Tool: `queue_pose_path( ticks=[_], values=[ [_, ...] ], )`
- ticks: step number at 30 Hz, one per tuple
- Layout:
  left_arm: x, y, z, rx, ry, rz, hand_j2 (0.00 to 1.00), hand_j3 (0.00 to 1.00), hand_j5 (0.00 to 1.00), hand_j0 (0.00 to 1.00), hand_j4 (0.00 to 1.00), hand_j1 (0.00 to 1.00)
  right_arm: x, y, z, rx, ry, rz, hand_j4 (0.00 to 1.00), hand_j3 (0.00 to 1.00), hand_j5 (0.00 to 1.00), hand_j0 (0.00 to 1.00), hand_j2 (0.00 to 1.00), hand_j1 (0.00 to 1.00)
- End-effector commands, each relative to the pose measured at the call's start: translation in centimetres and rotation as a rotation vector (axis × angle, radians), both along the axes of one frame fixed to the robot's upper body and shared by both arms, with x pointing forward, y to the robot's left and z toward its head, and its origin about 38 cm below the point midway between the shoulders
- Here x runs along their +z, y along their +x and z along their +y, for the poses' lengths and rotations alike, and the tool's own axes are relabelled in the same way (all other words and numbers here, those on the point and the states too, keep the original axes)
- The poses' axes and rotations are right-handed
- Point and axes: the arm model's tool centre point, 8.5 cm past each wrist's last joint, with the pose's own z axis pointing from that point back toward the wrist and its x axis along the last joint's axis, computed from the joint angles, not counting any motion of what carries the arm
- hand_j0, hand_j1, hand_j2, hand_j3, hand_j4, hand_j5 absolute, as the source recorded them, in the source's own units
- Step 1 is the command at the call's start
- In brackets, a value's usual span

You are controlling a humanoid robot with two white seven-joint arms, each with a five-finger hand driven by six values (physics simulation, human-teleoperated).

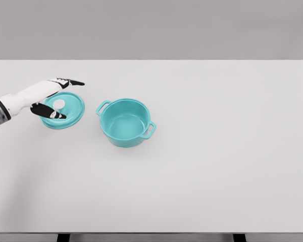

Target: Cover the pot with left arm

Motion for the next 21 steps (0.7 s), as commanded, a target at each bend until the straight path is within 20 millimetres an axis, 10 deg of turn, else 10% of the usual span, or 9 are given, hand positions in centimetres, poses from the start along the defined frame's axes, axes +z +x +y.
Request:
queue_pose_path(
  ticks=[1,12,15,21],
  values=[
    [-0.1,-0.1,0.1,-0.001,-0.019,0.023,0.94,0.94,0.94,0.94,0.94,0.94,0.0,0.0,0.0,0.0,0.001,0.001,1.0,1.0,1.0,1.0,1.0,1.0],
    [-0.3,0.5,1.7,0.162,-0.227,0.173,0.94,0.94,0.94,0.94,0.94,0.94,0.0,0.0,0.0,0.0,0.0,0.0,1.0,1.0,1.0,1.0,1.0,1.0],
    [-0.8,0.5,1.7,0.179,-0.235,0.199,0.72,0.72,0.72,0.72,0.72,0.72,0.0,0.0,0.0,0.0,0.001,0.001,1.0,1.0,1.0,1.0,1.0,1.0],
    [-1.7,0.3,2.1,0.192,-0.222,0.222,0.71,0.71,0.71,0.71,0.71,0.71,0.0,0.0,0.0,0.0,0.001,0.001,1.0,1.0,1.0,1.0,1.0,1.0]
  ],
)
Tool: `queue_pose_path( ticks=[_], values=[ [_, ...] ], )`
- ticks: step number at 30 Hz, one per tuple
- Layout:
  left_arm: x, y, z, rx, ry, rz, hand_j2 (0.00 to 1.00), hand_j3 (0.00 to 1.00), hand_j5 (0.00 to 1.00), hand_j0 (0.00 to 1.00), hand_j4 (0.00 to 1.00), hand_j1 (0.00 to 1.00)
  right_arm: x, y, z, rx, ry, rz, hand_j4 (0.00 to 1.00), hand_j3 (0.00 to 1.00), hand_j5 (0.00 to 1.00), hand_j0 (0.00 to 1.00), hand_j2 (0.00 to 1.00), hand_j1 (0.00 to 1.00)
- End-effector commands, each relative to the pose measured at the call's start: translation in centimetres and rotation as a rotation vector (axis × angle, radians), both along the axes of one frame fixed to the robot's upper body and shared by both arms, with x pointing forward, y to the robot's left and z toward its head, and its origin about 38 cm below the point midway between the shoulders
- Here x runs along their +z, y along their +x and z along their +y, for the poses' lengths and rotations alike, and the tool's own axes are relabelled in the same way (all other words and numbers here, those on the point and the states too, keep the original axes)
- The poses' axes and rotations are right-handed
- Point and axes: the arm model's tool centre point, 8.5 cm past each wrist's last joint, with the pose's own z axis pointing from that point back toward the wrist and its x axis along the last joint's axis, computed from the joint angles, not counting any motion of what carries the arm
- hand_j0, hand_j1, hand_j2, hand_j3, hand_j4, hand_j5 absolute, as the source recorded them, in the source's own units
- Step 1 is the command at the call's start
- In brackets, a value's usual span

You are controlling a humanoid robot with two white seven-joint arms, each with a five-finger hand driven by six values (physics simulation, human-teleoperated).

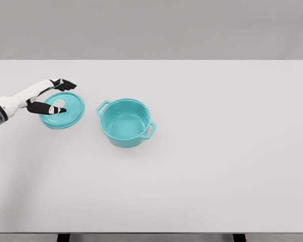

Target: Cover the pot with left arm

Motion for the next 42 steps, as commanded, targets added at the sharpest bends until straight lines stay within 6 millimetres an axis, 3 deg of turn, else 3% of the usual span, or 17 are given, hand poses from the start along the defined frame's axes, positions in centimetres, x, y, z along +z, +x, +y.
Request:
queue_pose_path(
  ticks=[1,42],
  values=[
    [-0.3,0.0,0.2,0.01,-0.003,0.012,0.71,0.71,0.71,0.71,0.71,0.71,0.0,0.0,0.0,0.0,0.001,0.001,1.0,1.0,1.0,1.0,1.0,1.0],
    [-1.3,0.1,1.7,0.045,0.099,0.026,0.73,0.73,0.73,0.73,0.73,0.73,0.0,0.0,0.0,0.0,0.0,0.0,1.0,1.0,1.0,1.0,1.0,1.0]
  ],
)
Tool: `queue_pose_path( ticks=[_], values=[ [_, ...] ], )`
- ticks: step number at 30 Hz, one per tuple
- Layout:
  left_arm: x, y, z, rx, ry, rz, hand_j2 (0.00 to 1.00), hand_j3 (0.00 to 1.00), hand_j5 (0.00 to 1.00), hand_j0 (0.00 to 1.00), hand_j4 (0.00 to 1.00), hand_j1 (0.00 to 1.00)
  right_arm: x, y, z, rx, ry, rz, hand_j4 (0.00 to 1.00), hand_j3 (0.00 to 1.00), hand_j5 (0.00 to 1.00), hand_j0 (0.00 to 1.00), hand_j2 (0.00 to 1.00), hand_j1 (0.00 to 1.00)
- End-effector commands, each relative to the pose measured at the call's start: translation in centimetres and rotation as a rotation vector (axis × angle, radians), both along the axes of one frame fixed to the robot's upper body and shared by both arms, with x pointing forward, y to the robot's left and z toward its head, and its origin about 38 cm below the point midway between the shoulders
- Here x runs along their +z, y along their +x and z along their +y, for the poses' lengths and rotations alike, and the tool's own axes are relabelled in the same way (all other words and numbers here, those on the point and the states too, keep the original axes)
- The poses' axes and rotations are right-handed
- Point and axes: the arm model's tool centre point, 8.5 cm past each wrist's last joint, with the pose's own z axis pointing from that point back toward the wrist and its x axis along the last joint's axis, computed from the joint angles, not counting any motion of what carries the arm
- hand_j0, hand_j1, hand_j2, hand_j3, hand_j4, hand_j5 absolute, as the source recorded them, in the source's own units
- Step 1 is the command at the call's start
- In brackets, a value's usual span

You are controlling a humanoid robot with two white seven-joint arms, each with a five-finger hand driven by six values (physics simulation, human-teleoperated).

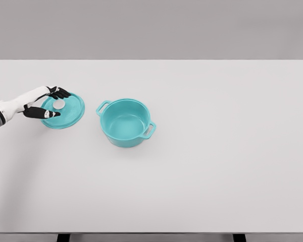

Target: Cover the pot with left arm

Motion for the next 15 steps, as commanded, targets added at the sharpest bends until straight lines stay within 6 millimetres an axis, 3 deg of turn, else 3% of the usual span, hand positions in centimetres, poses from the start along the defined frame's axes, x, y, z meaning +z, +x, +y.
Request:
queue_pose_path(
  ticks=[1,15],
  values=[
    [0.1,0.04,0.08,0.005,-0.001,-0.004,0.73,0.73,0.73,0.73,0.73,0.73,0.0,-0.04,0.02,0.0,0.001,0.001,1.0,1.0,1.0,1.0,1.0,1.0],
    [0.27,0.25,-0.01,0.004,0.005,-0.008,0.72,0.72,0.72,0.72,0.72,0.72,0.0,0.01,0.0,0.0,0.0,0.0,1.0,1.0,1.0,1.0,1.0,1.0]
  ],
)
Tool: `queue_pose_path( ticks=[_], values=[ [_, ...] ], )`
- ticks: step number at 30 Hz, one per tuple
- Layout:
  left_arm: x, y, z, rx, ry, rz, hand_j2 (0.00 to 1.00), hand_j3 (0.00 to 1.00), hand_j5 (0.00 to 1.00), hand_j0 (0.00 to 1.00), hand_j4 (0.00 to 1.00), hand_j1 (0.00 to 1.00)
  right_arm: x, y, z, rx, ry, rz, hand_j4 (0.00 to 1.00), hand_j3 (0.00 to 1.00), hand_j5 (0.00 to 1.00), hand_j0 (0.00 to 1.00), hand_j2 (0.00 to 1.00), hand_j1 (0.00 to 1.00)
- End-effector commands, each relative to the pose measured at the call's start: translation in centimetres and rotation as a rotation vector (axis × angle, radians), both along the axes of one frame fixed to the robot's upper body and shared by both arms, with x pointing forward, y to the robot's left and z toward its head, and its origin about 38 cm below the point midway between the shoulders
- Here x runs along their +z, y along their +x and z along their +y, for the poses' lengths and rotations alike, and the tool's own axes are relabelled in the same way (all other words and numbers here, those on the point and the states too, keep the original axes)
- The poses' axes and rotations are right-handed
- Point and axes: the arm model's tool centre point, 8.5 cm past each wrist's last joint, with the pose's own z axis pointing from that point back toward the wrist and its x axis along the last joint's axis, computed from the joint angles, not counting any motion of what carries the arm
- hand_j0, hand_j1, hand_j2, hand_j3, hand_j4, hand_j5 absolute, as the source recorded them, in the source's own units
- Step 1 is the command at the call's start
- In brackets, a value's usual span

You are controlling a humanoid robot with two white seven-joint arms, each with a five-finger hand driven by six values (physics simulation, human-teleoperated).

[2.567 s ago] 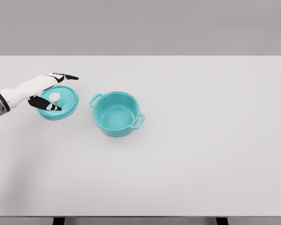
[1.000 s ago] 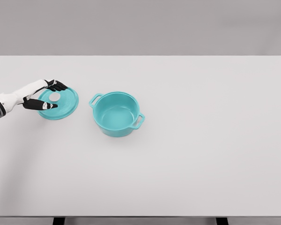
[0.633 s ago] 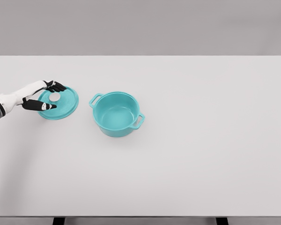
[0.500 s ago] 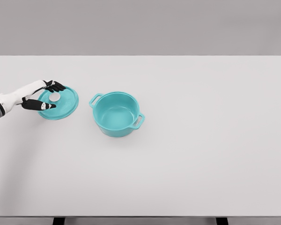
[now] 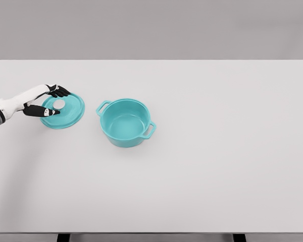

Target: Cover the pot with left arm

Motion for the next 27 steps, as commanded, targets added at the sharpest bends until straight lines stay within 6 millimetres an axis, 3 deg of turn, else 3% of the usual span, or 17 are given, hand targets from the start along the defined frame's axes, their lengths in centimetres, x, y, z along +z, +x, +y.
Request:
queue_pose_path(
  ticks=[1,15,27],
  values=[
    [0.0,0.0,0.0,0.002,-0.004,0.0,0.72,0.72,0.72,0.72,0.72,0.72,0.0,0.0,0.0,0.0,0.0,-0.001,1.0,1.0,1.0,1.0,1.0,1.0],
    [-0.4,0.4,-0.9,0.01,0.016,-0.016,0.71,0.71,0.71,0.71,0.71,0.71,0.0,0.0,0.0,0.0,0.0,-0.001,1.0,1.0,1.0,1.0,1.0,1.0],
    [-1.3,0.4,-0.5,0.027,0.007,0.01,0.67,0.67,0.67,0.67,0.67,0.67,0.0,0.0,0.0,0.0,0.001,0.001,1.0,1.0,1.0,1.0,1.0,1.0]
  ],
)
